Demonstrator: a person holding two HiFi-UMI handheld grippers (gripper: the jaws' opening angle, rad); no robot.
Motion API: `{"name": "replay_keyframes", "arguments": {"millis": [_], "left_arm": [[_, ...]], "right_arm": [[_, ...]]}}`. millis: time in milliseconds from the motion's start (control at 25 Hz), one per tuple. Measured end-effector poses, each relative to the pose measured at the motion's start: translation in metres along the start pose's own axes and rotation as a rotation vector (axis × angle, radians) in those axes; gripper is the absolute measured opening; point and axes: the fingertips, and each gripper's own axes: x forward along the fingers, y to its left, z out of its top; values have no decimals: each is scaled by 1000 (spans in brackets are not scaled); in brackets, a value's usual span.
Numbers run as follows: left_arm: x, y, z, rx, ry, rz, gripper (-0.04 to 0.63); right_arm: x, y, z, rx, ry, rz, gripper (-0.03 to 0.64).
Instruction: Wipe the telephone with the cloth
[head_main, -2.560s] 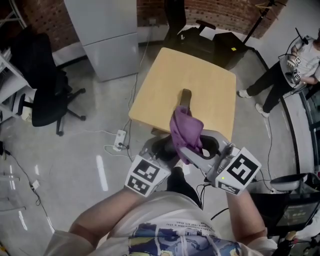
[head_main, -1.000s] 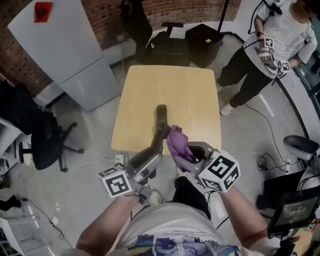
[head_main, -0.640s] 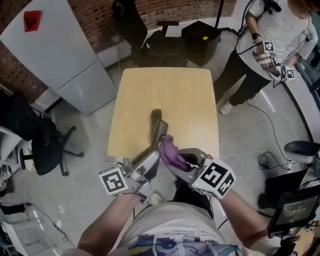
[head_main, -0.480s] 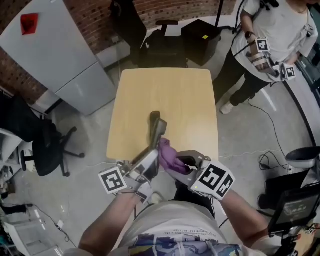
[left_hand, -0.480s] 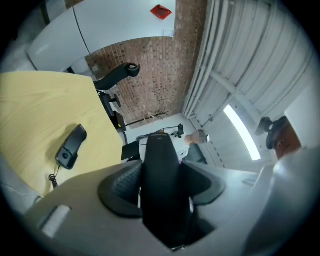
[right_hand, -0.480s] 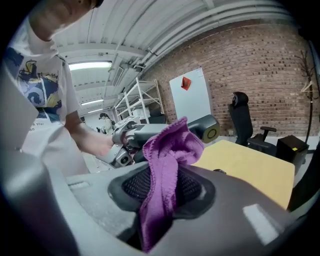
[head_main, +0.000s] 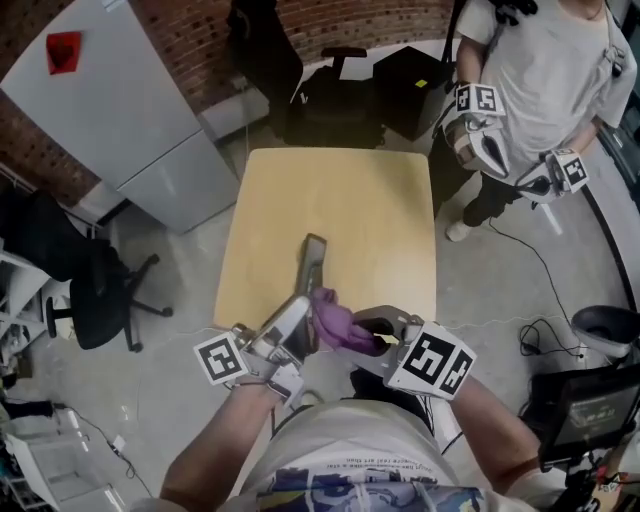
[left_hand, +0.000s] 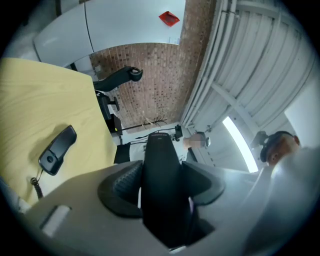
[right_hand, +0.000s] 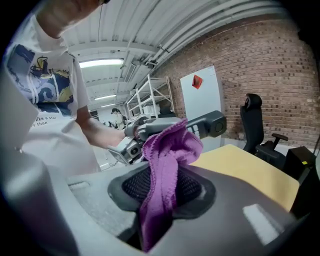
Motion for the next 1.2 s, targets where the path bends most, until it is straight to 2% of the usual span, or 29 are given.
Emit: {"name": "replay_keyframes", "arguments": {"millis": [160, 280, 640, 880, 1080, 1200], "left_arm": [[0, -7, 1, -12, -10, -24, 253], [-2, -9, 1, -28, -11, -37, 253], [-10, -5, -2, -83, -25, -70, 253], [-14, -8, 0, -93, -22, -80, 253], [-16, -7, 3, -105, -6, -84, 253], [-18, -10, 3, -109, 7, -85, 252]], "right_arm": [[-8, -32, 6, 14, -15, -76, 112], [-4, -44, 11, 9, -12, -89, 112], [17, -5, 6, -22, 15, 10, 112], [20, 23, -4, -30, 53, 61, 112], [23, 39, -12, -22, 77, 89, 112], [20, 40, -13, -3, 79, 71, 112]]}}
